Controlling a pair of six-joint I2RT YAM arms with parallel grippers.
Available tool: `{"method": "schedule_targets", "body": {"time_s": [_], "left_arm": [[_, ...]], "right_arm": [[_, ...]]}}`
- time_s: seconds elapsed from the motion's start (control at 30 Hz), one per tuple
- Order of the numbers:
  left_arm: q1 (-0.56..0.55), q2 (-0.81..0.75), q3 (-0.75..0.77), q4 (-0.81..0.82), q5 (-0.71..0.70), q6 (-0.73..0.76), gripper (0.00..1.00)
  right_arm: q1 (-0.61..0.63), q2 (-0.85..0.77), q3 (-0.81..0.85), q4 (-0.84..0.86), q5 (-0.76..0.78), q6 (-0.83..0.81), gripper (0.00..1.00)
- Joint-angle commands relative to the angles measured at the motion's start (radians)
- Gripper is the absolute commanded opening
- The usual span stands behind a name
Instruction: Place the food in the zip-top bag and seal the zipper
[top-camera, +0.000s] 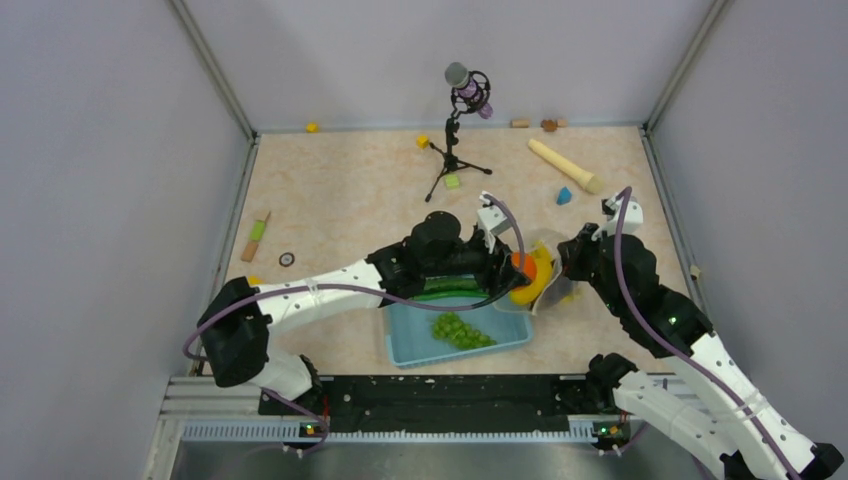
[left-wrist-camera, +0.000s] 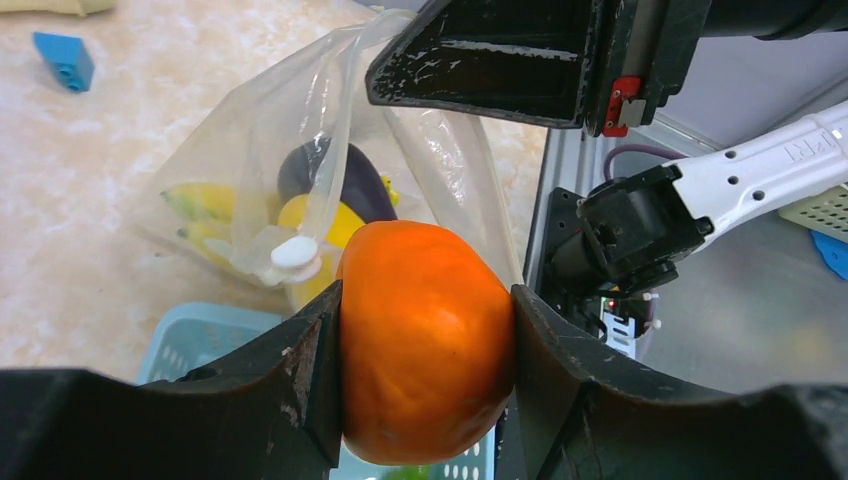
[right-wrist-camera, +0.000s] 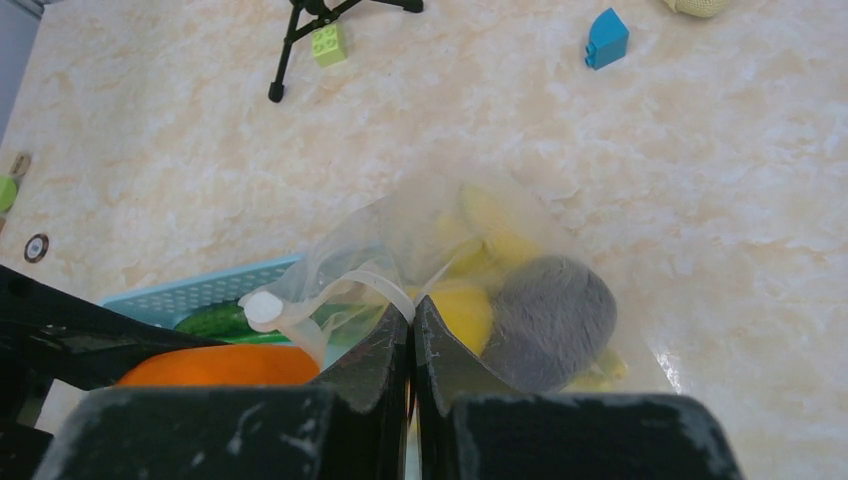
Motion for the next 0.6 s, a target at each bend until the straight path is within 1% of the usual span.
{"method": "schedule_targets", "body": {"time_s": [0.0, 0.07, 0.13, 0.27, 0.4, 0.43, 0.5, 0.53, 0.57], "left_arm": [[0.0, 0.051, 0.074, 0.099, 0.086, 0.001, 0.22], [0.001, 0.077, 0.091, 0.103, 0.081, -0.01, 0.23], [0.0, 0.102, 0.106, 0.107, 0.066, -0.014, 0.27], [0.001, 0.137, 0.13, 0.117, 0.059, -0.028, 0.28], [0.0, 0.15, 0.127, 0.163, 0.069, -0.047, 0.35], [0.0, 0.156, 0.128, 0.166, 0.063, -0.05, 0.38], [0.001, 0.167, 0.135, 0.165, 0.04, -0.053, 0.4], [0.0, 0.172, 0.138, 0.166, 0.034, -0.057, 0.46], [0.001, 0.176, 0.141, 0.163, 0.031, -0.062, 0.58]], "right_arm": [[-0.005, -0.014, -0.002, 0.046, 0.013, 0.007, 0.0], [-0.005, -0.015, -0.003, 0.045, 0.011, 0.008, 0.0], [-0.005, -0.015, -0.003, 0.046, 0.009, 0.008, 0.0], [-0.005, -0.015, -0.005, 0.047, 0.012, 0.008, 0.0], [-0.004, -0.016, -0.005, 0.049, 0.014, 0.008, 0.0], [-0.005, -0.016, -0.005, 0.049, 0.015, 0.007, 0.0], [-0.005, -0.014, -0.005, 0.049, 0.015, 0.008, 0.0], [-0.004, -0.014, -0.005, 0.049, 0.015, 0.009, 0.0], [-0.006, -0.014, -0.006, 0.049, 0.015, 0.009, 0.0]]}}
